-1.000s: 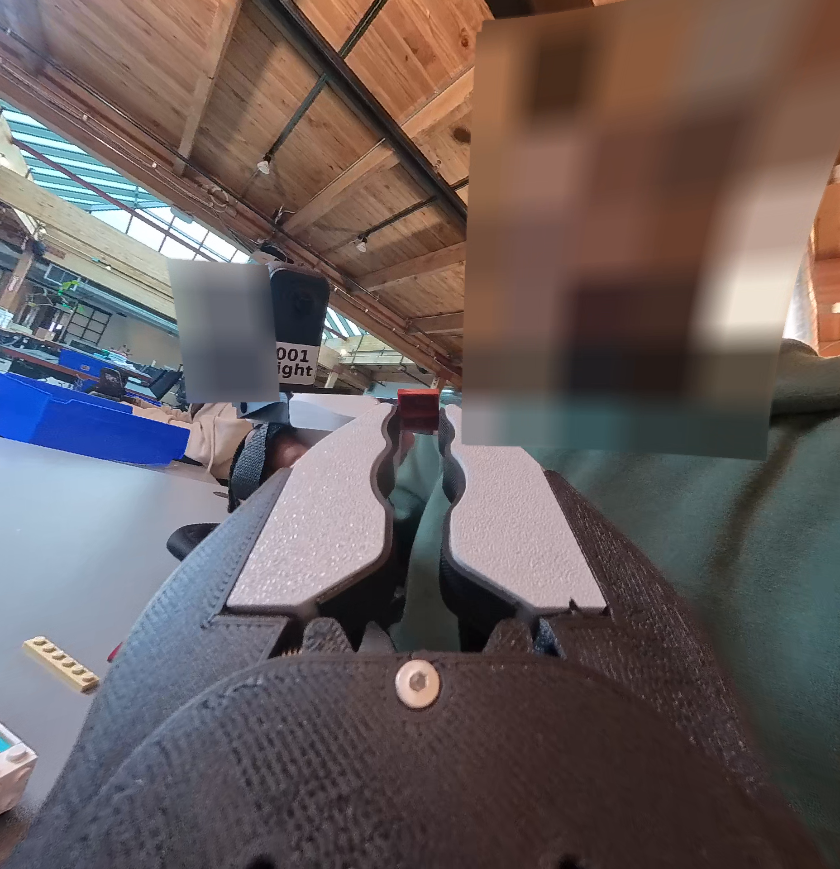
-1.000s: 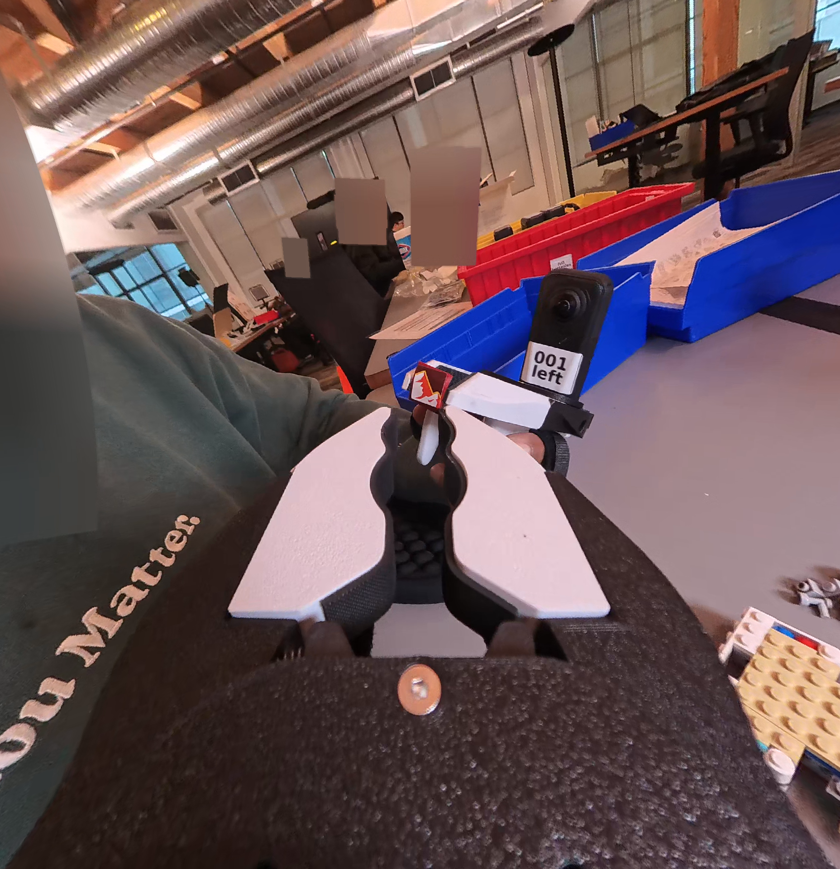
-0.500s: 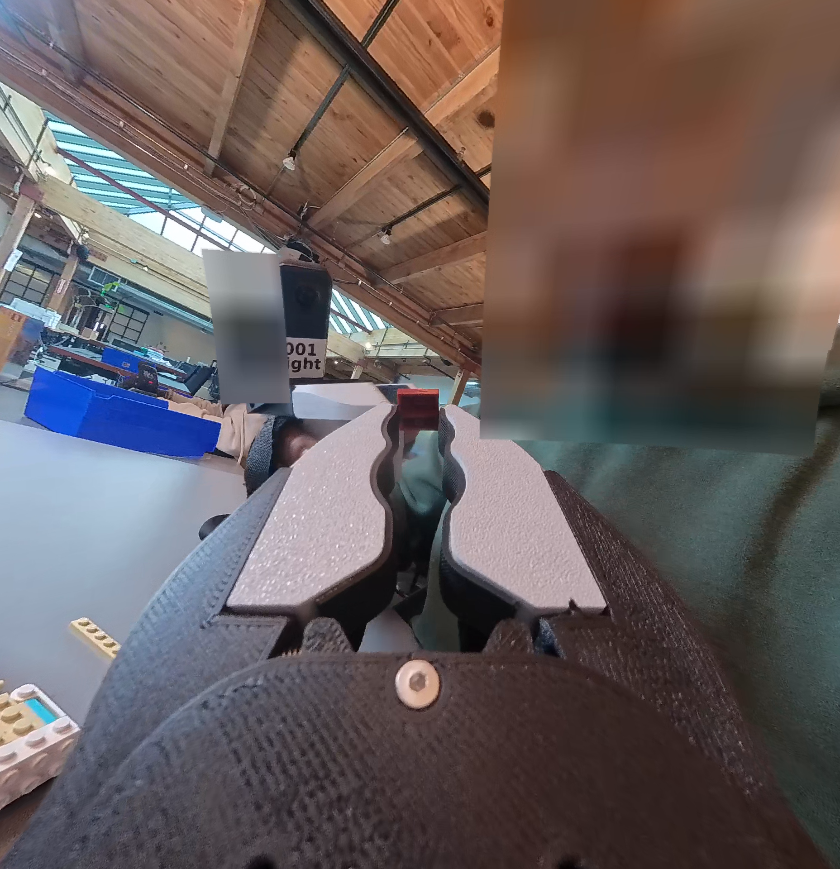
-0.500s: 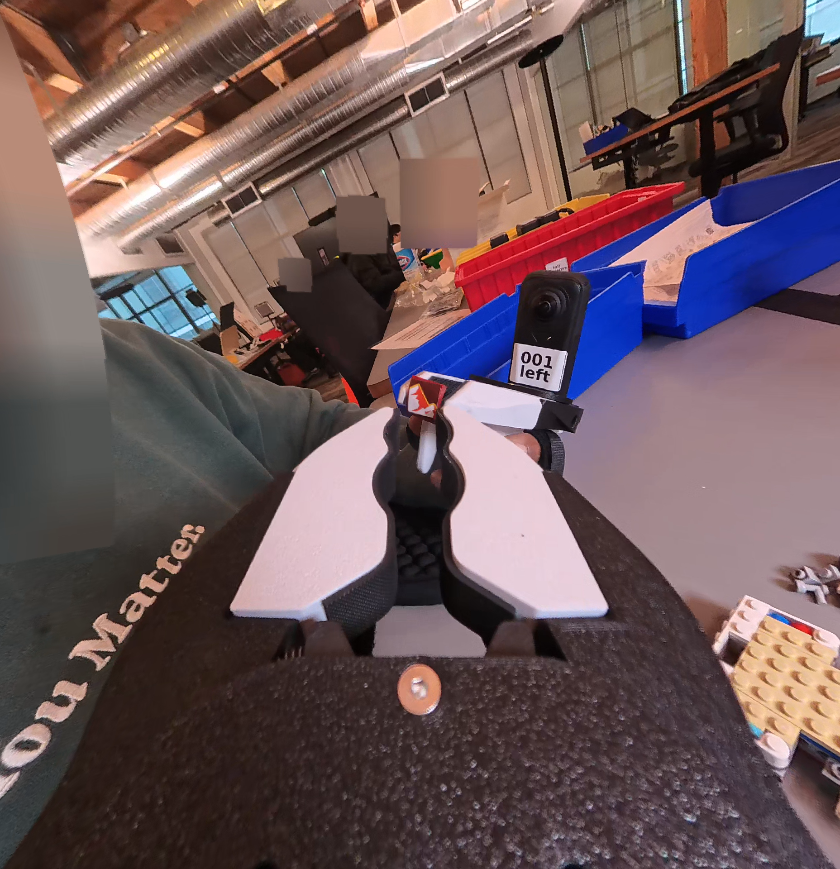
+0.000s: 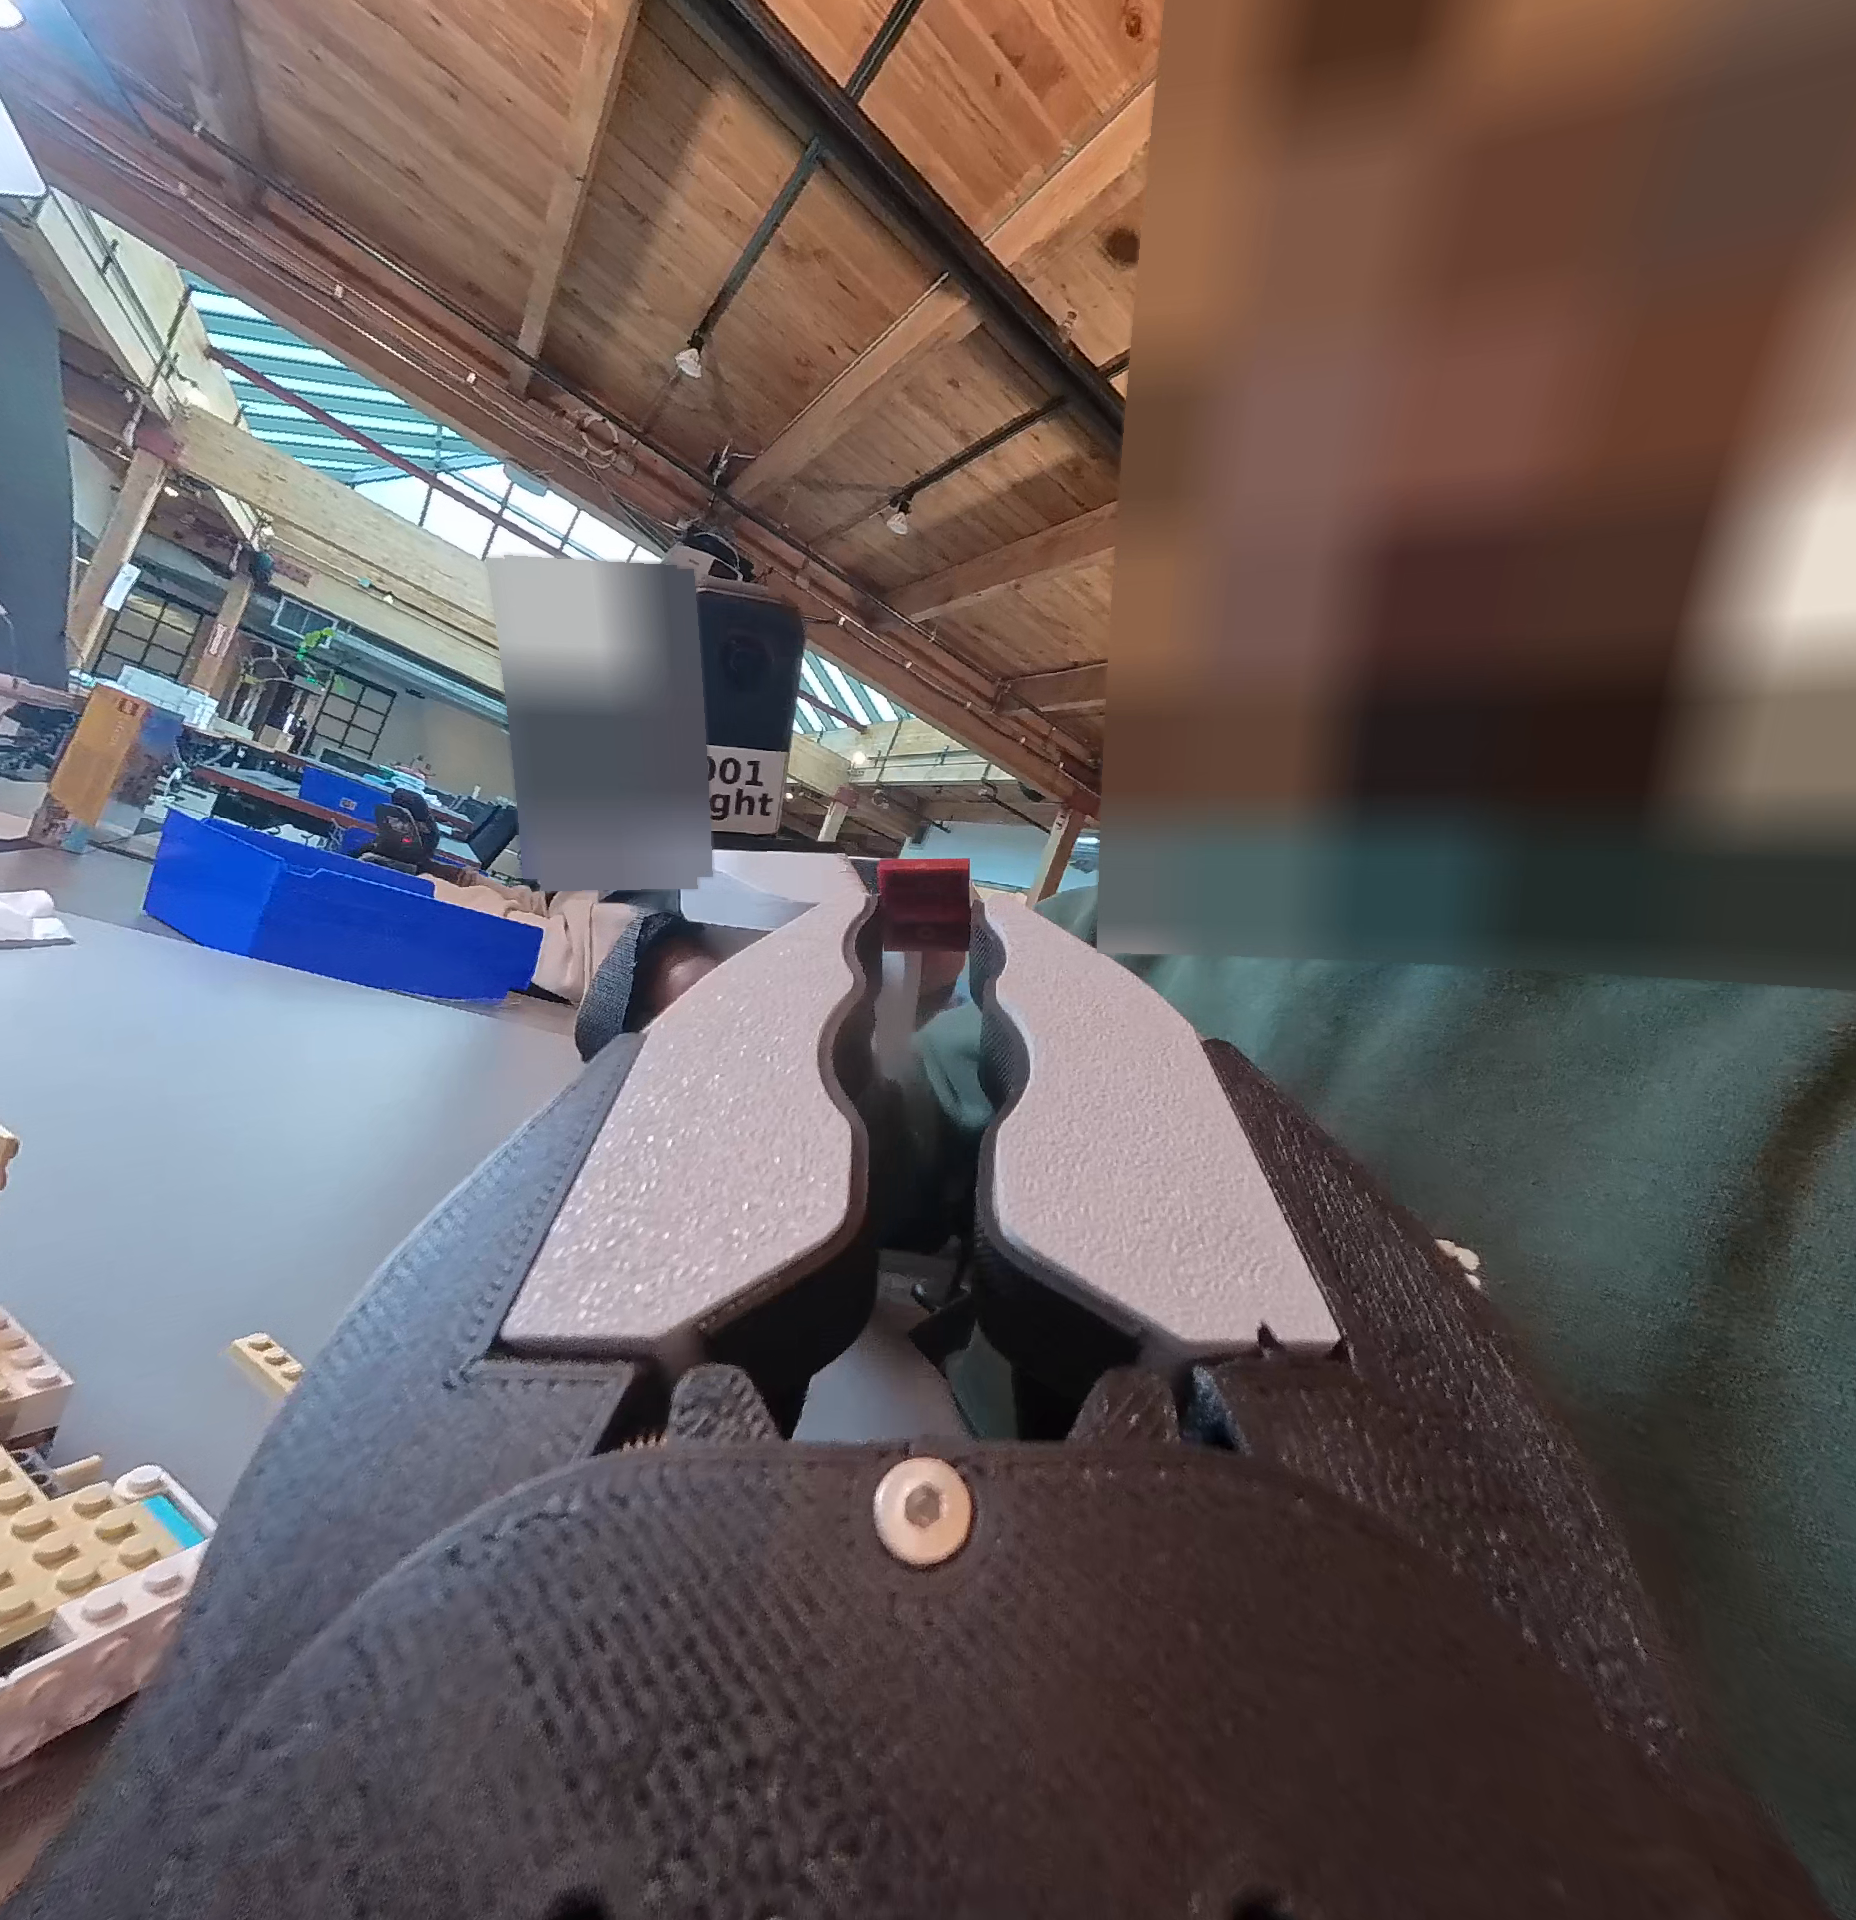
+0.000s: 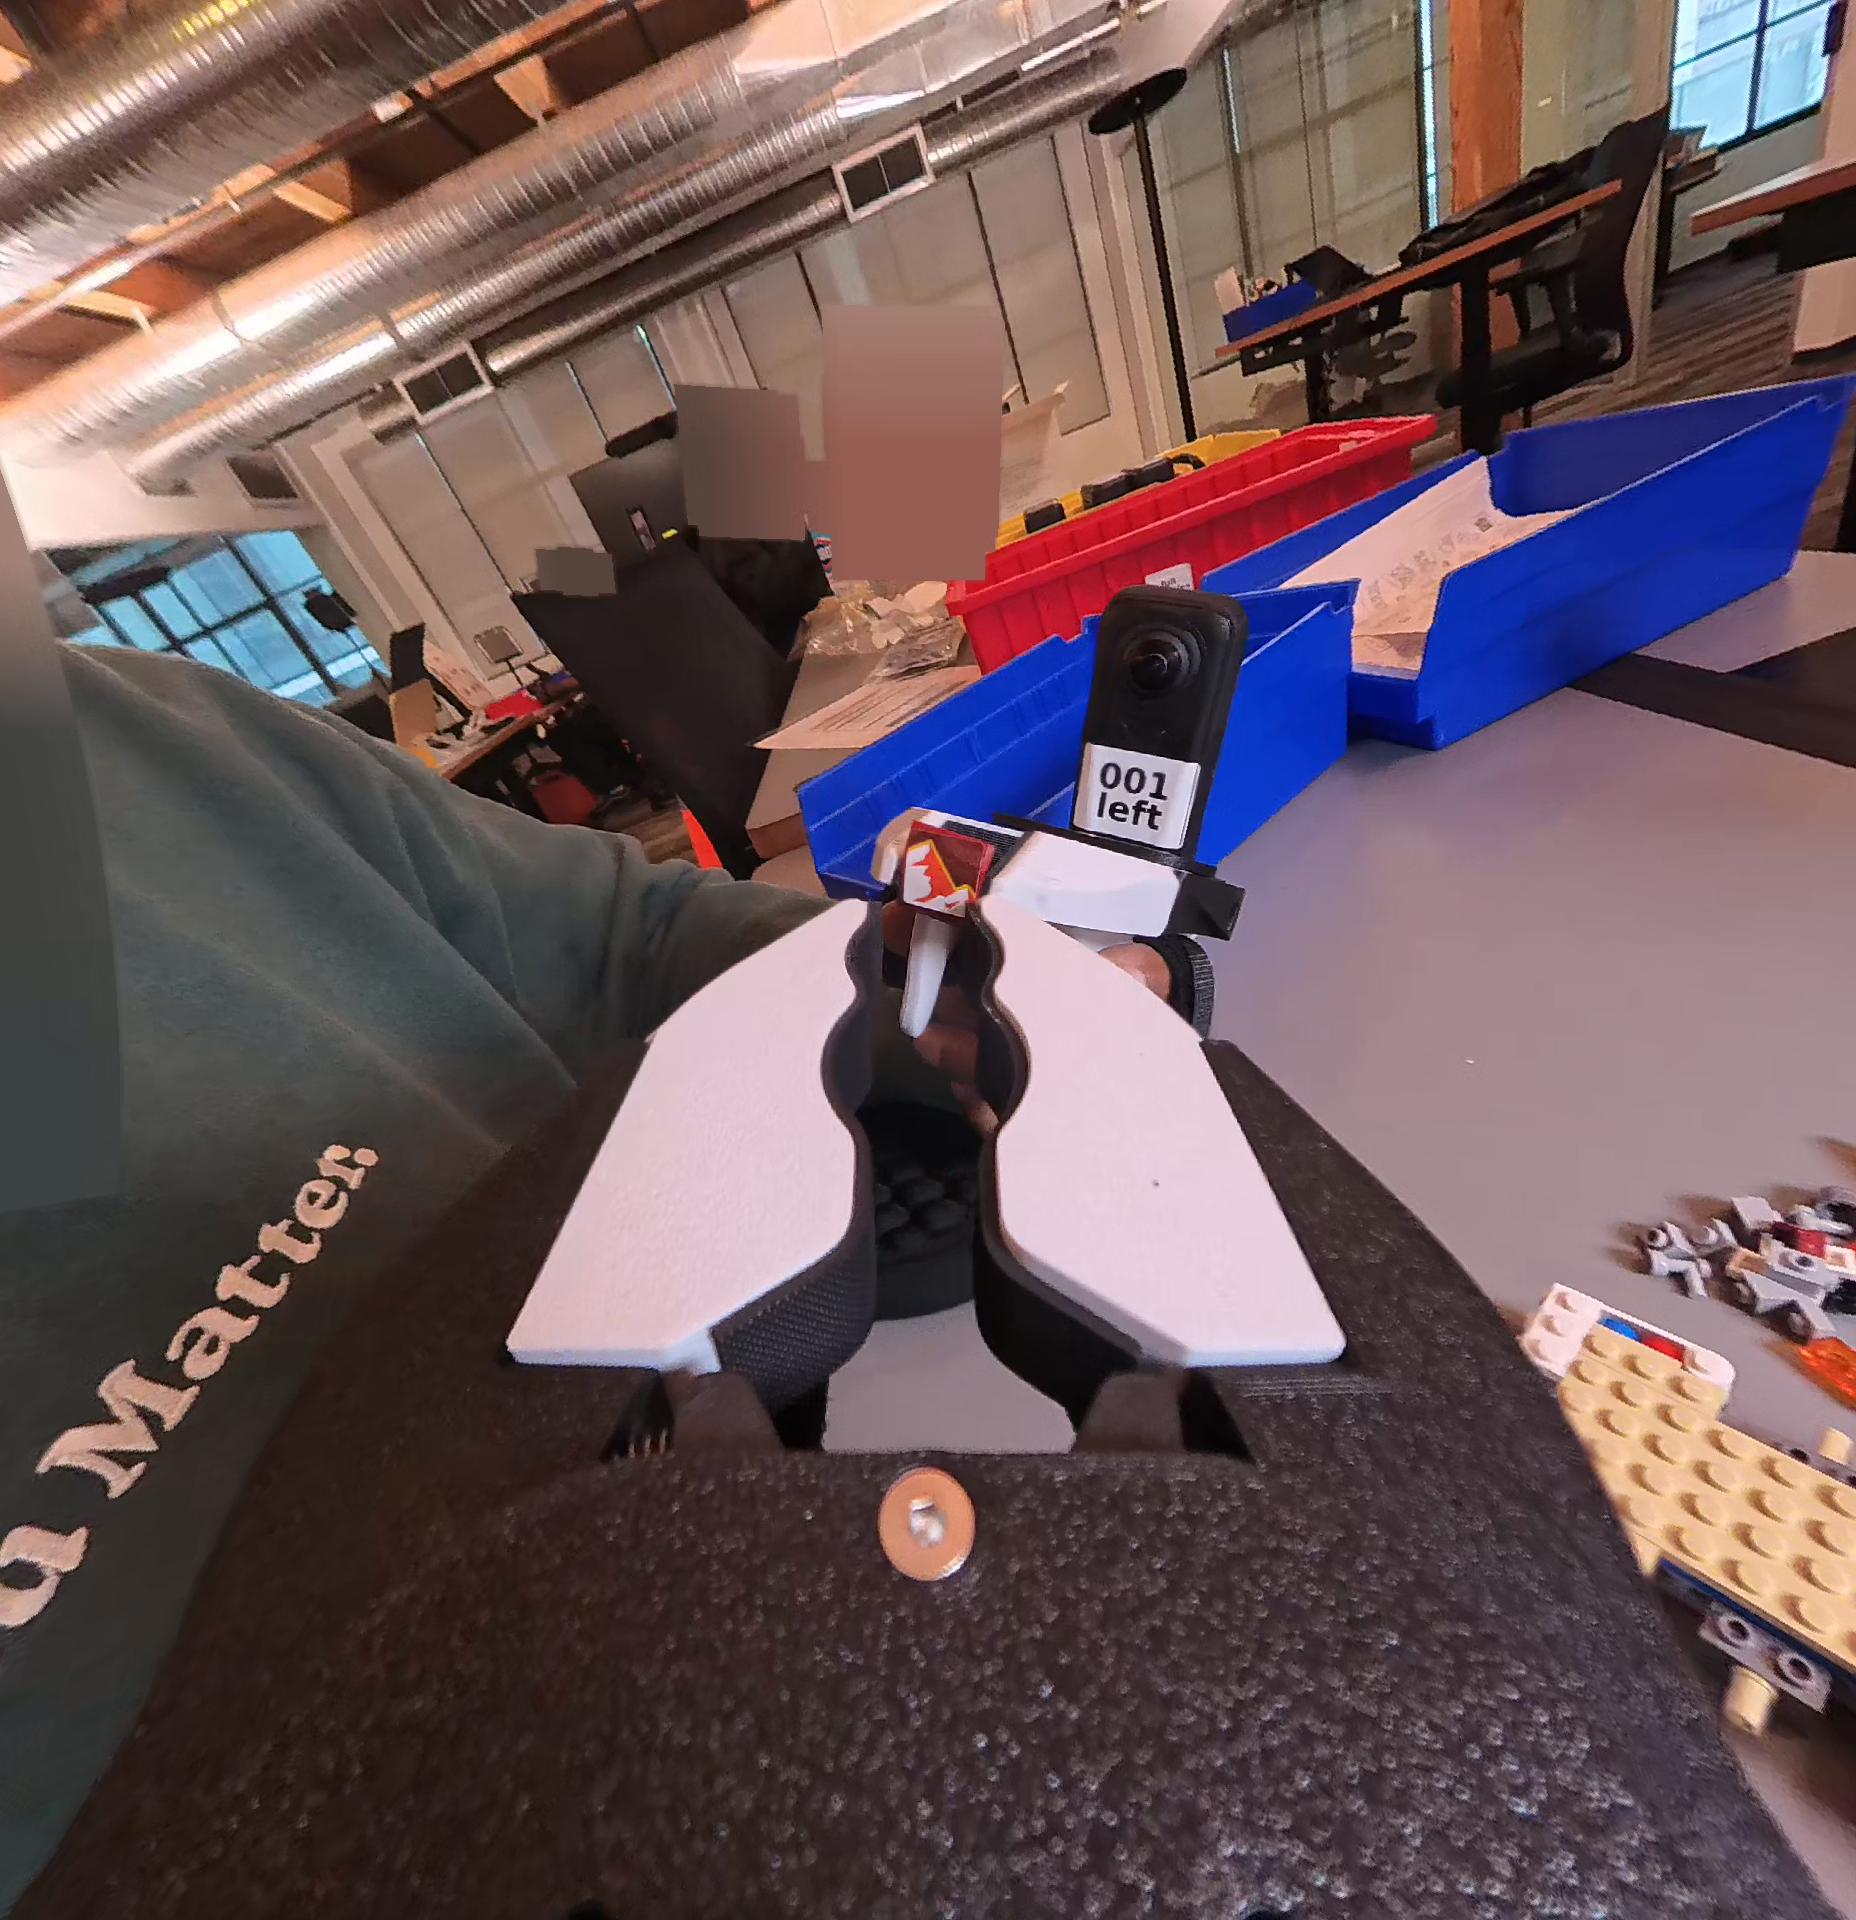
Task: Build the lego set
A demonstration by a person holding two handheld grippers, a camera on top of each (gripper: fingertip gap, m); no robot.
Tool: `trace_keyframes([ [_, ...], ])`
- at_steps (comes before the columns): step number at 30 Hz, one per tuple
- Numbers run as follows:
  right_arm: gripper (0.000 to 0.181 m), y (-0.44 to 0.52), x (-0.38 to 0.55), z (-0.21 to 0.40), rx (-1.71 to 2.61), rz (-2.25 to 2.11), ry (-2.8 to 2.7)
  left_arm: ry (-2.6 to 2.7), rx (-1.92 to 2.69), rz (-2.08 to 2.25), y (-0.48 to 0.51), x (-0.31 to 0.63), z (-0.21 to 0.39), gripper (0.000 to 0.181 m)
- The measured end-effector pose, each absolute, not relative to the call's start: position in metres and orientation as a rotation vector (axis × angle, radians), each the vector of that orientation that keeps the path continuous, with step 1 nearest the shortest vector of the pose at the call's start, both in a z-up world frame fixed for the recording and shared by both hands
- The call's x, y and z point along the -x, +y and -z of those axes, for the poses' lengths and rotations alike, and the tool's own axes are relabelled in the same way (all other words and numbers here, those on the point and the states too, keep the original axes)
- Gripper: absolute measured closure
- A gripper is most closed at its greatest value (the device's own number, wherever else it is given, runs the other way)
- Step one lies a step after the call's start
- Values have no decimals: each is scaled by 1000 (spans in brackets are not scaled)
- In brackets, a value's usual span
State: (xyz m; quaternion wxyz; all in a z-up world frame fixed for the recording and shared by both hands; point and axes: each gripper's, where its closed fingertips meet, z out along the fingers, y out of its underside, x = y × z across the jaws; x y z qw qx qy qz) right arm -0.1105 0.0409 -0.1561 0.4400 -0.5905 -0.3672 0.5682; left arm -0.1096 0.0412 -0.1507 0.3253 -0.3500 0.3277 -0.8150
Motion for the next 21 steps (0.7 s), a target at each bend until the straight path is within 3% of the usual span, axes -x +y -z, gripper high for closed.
trace_keyframes([
  [16,163,41,109,160,1433,-1369,-919,845,971,2210,44,107,154,165],
  [21,158,49,93,159,1371,-1027,-1082,825,1000,2216,47,105,155,165],
])
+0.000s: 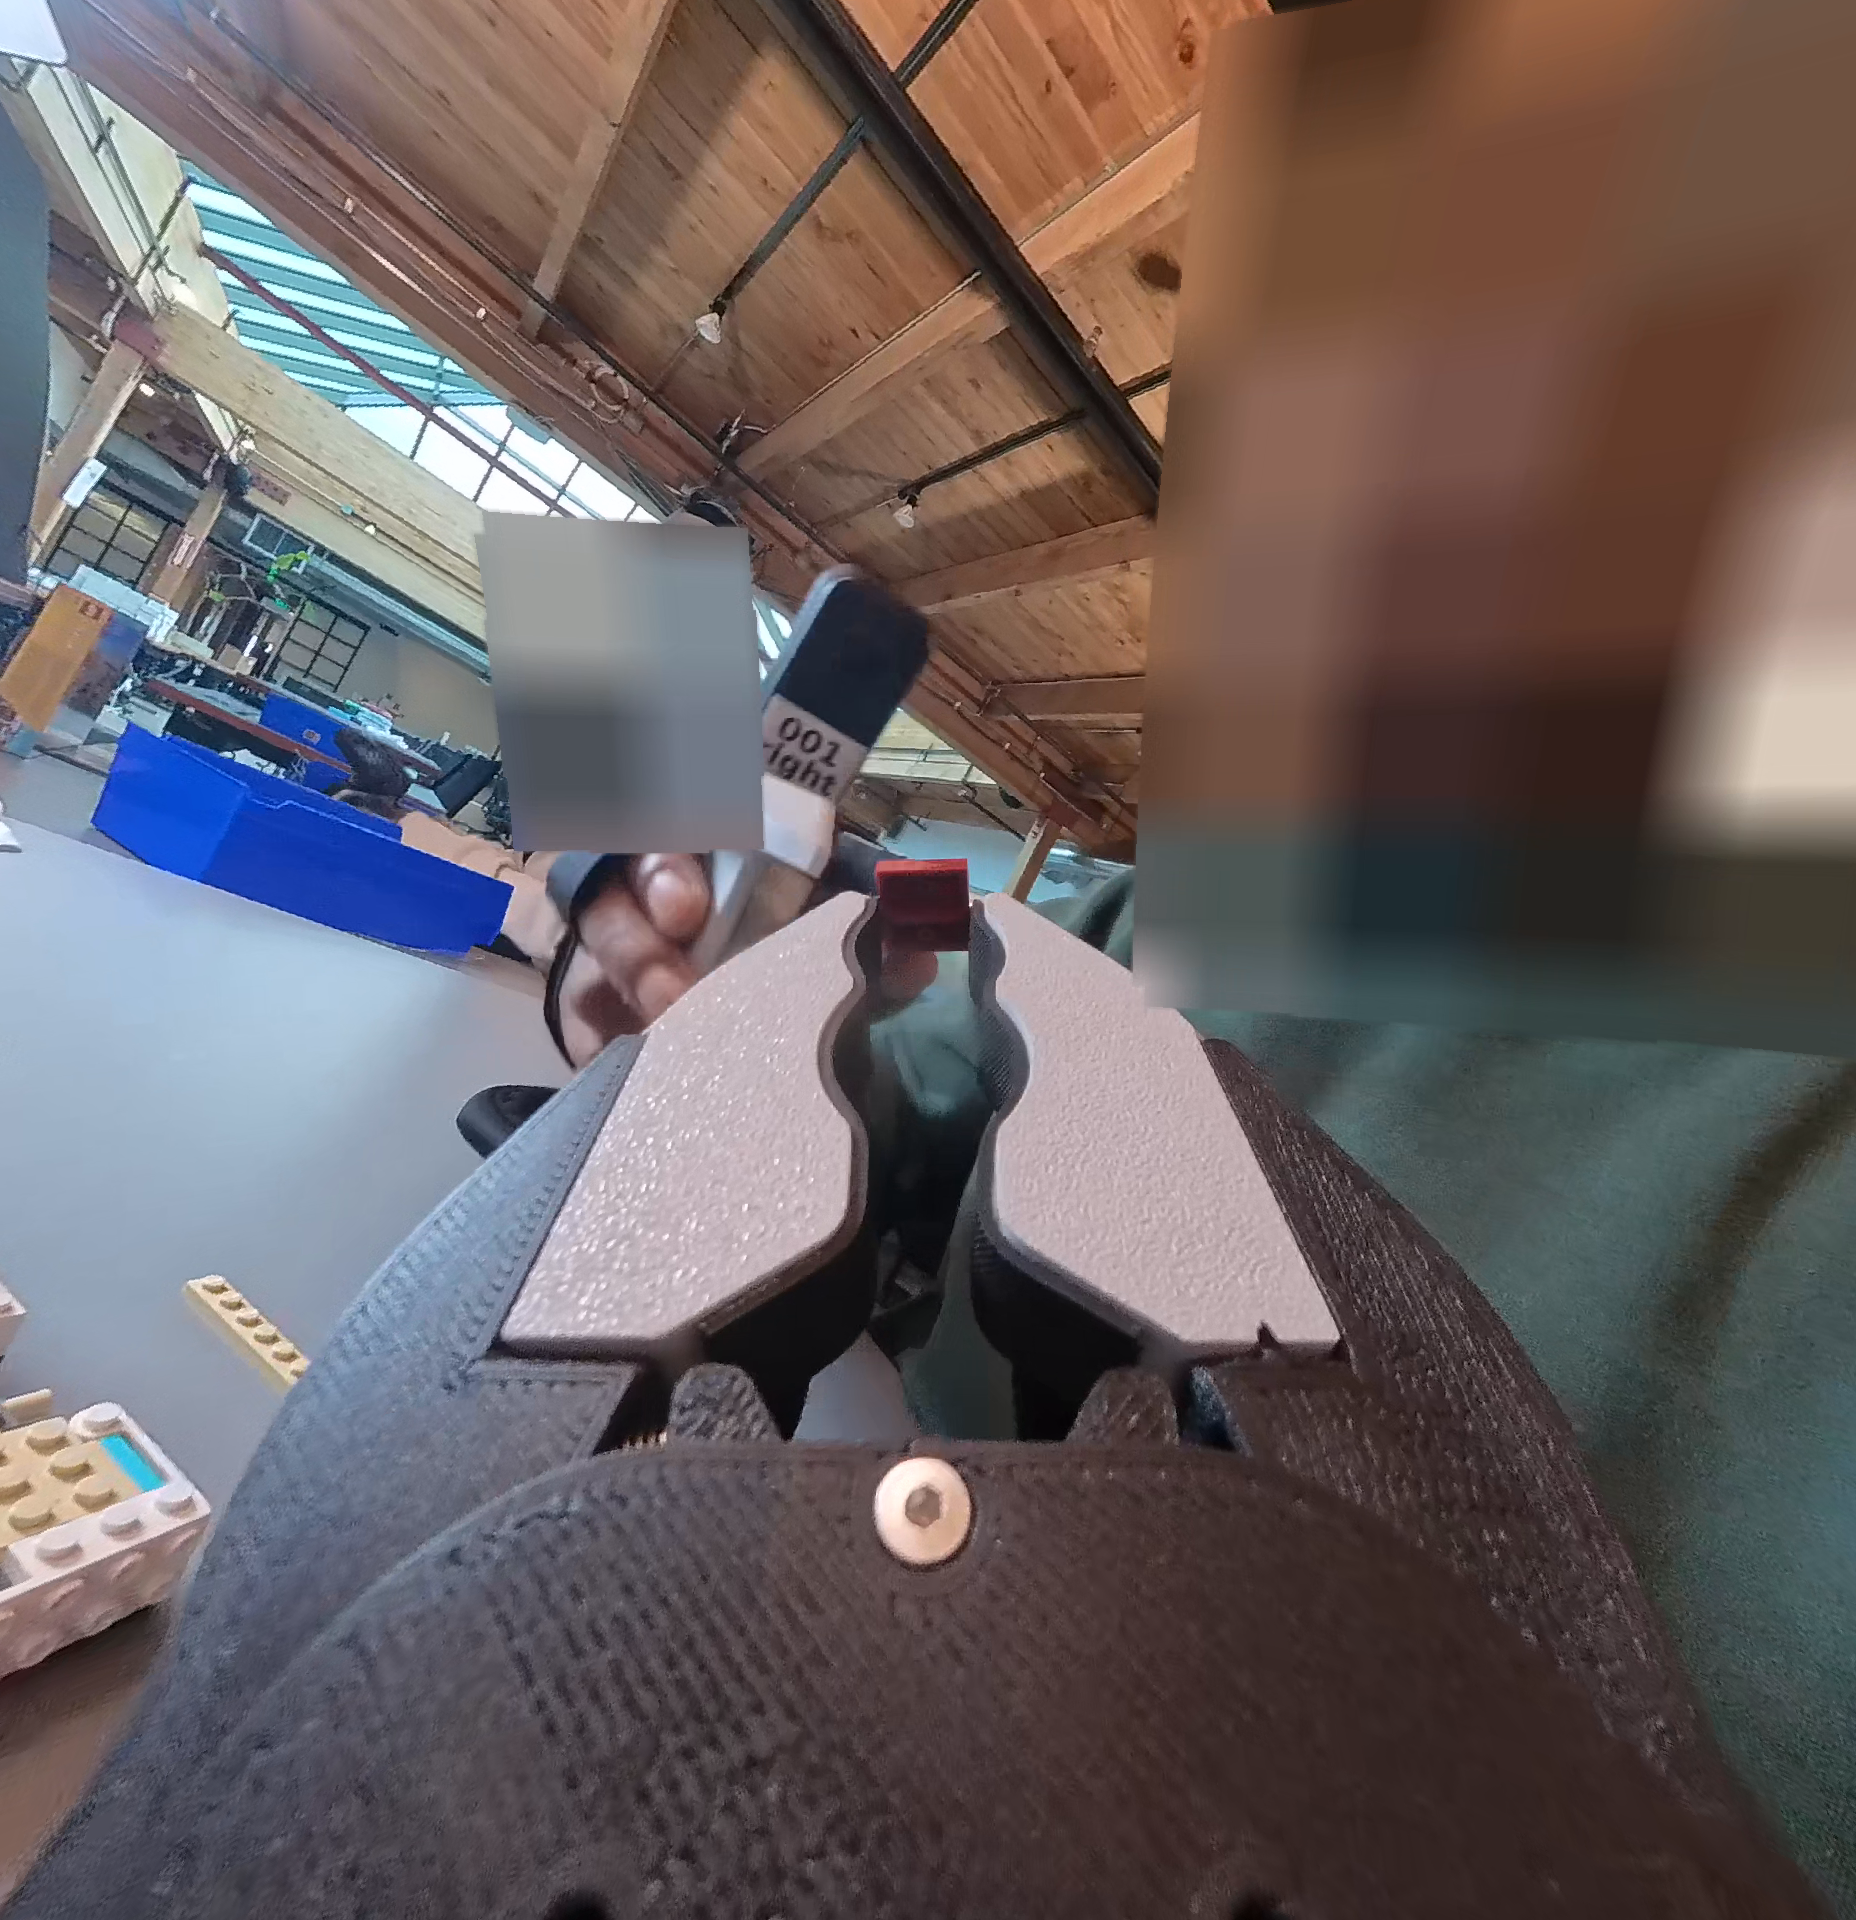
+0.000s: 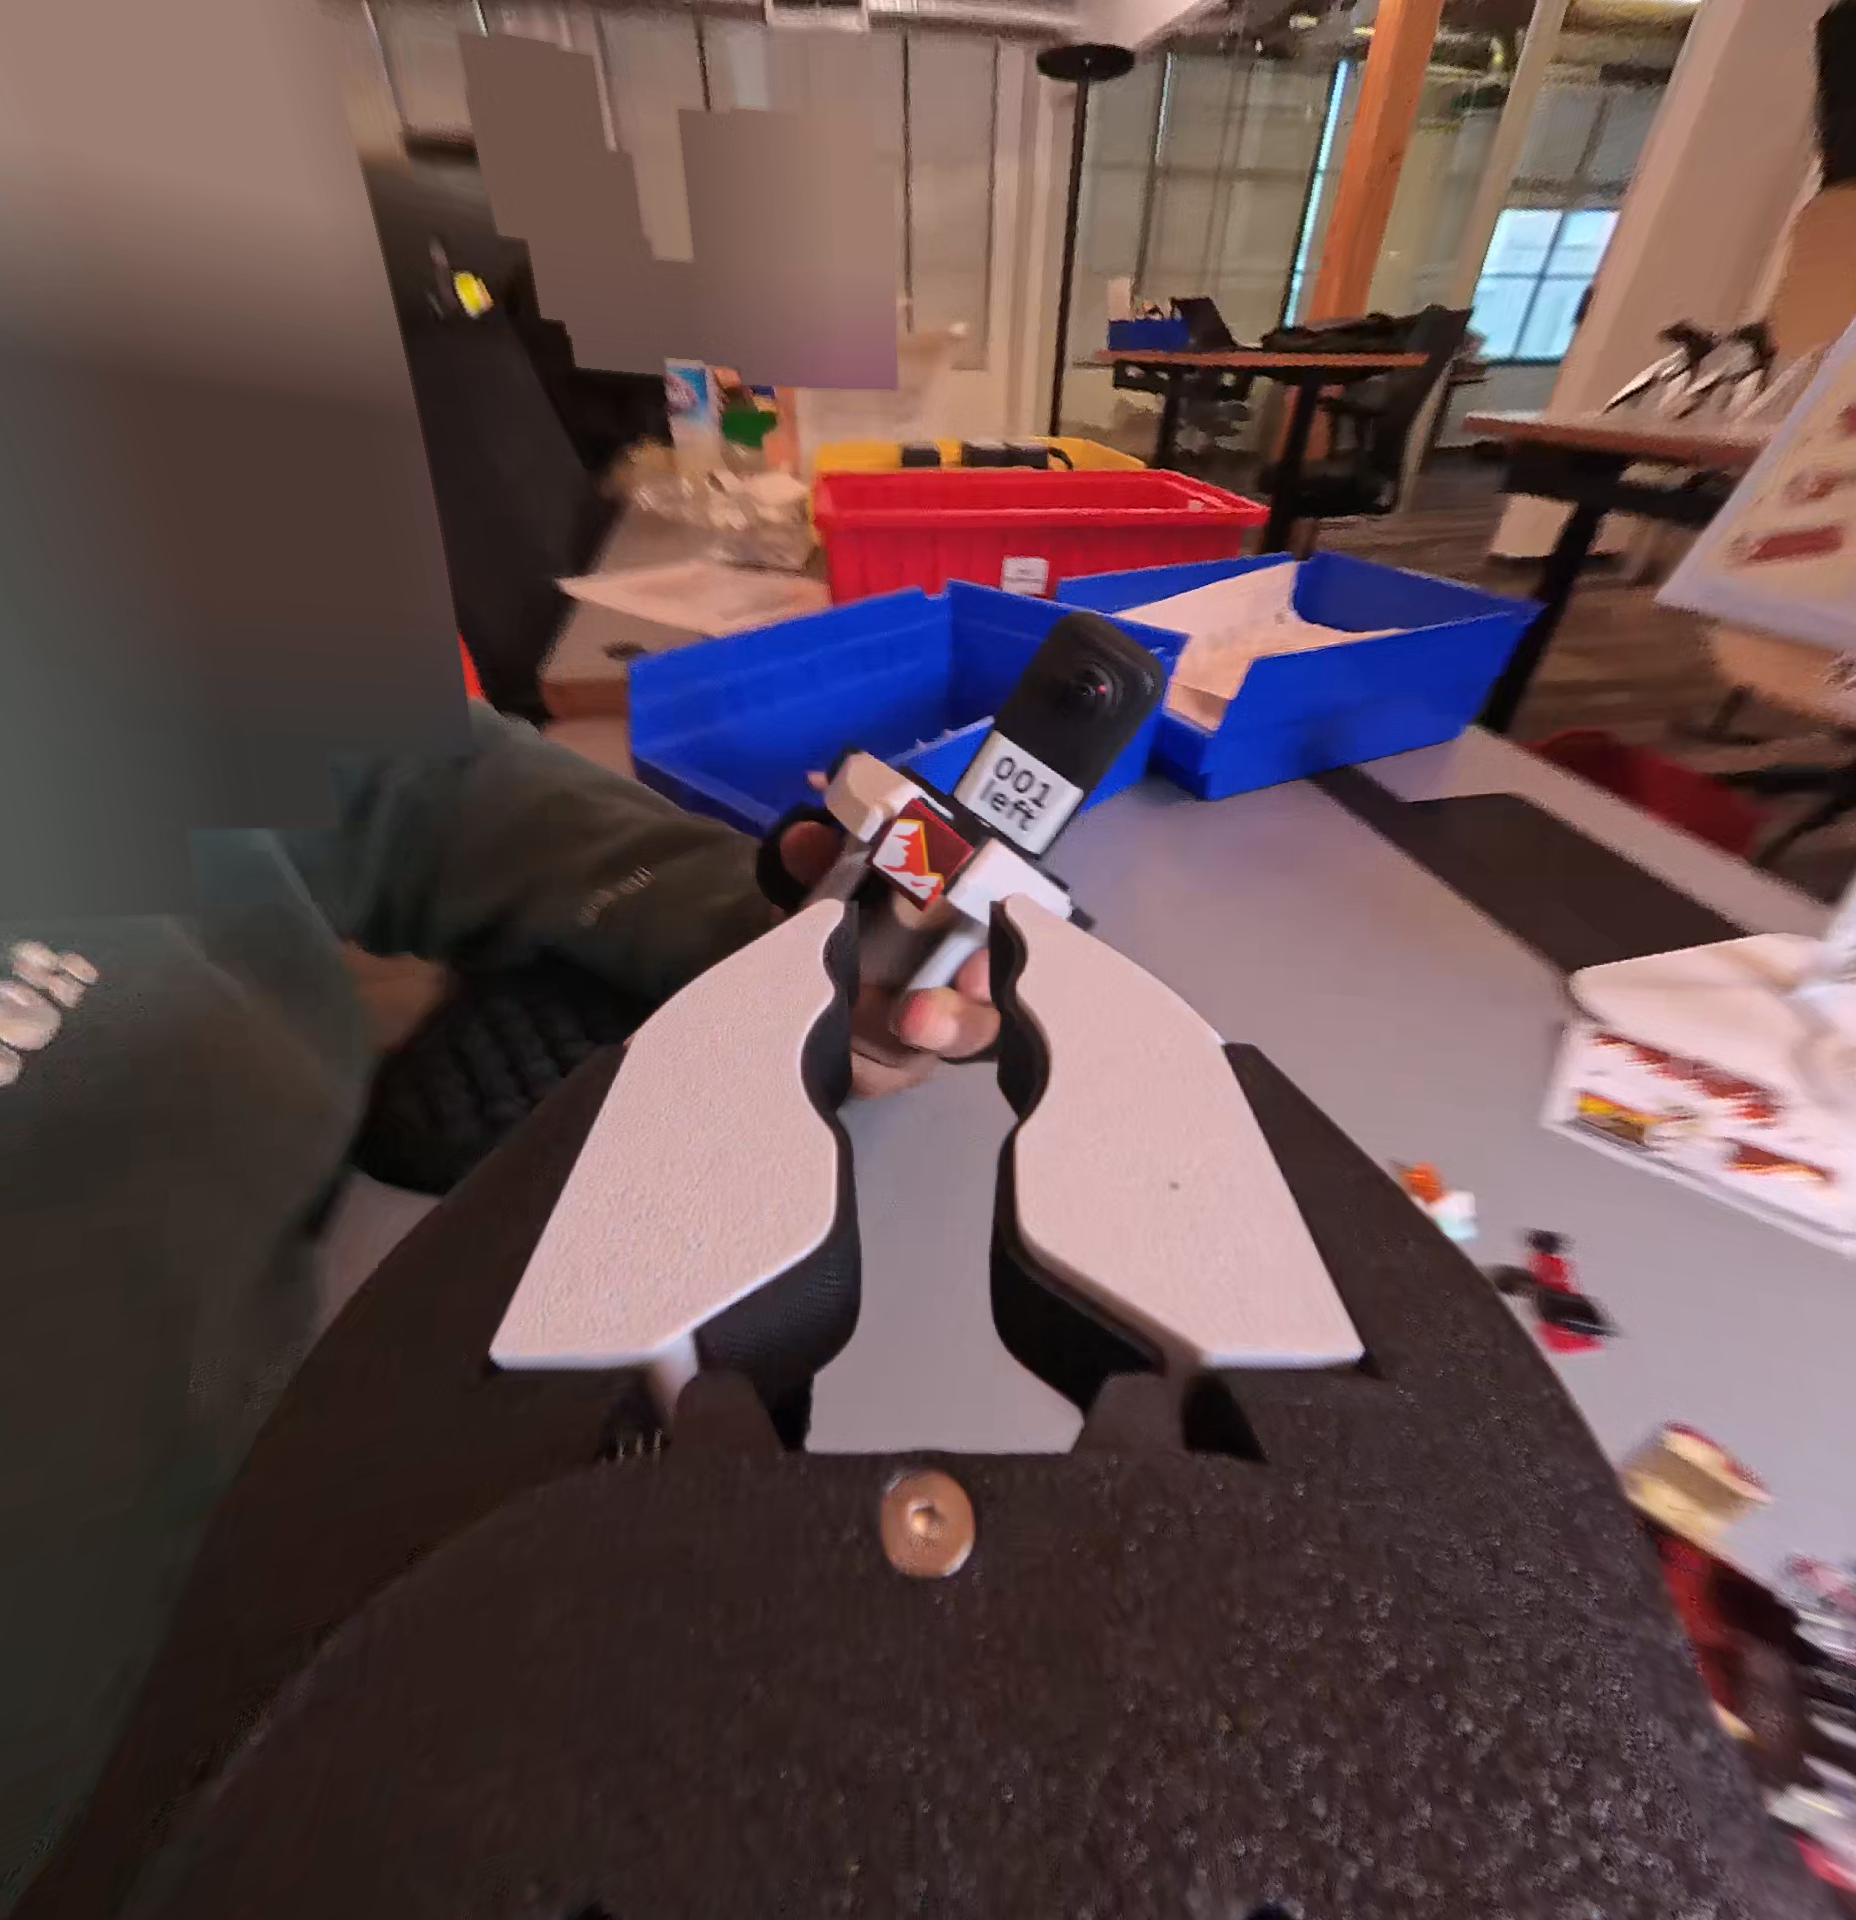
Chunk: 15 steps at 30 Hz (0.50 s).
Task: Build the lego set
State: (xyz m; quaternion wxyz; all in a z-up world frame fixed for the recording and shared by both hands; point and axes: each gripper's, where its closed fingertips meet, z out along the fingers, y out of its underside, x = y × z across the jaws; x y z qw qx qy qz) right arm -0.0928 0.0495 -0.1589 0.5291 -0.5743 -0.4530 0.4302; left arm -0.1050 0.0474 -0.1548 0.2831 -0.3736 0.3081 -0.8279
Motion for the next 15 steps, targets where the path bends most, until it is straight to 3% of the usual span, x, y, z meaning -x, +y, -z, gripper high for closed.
trace_keyframes([
  [7,152,58,94,180,1207,-418,-1395,807,1142,2278,51,91,168,165],
  [15,163,61,96,185,1111,-235,-1470,831,1215,2240,50,84,177,165],
])
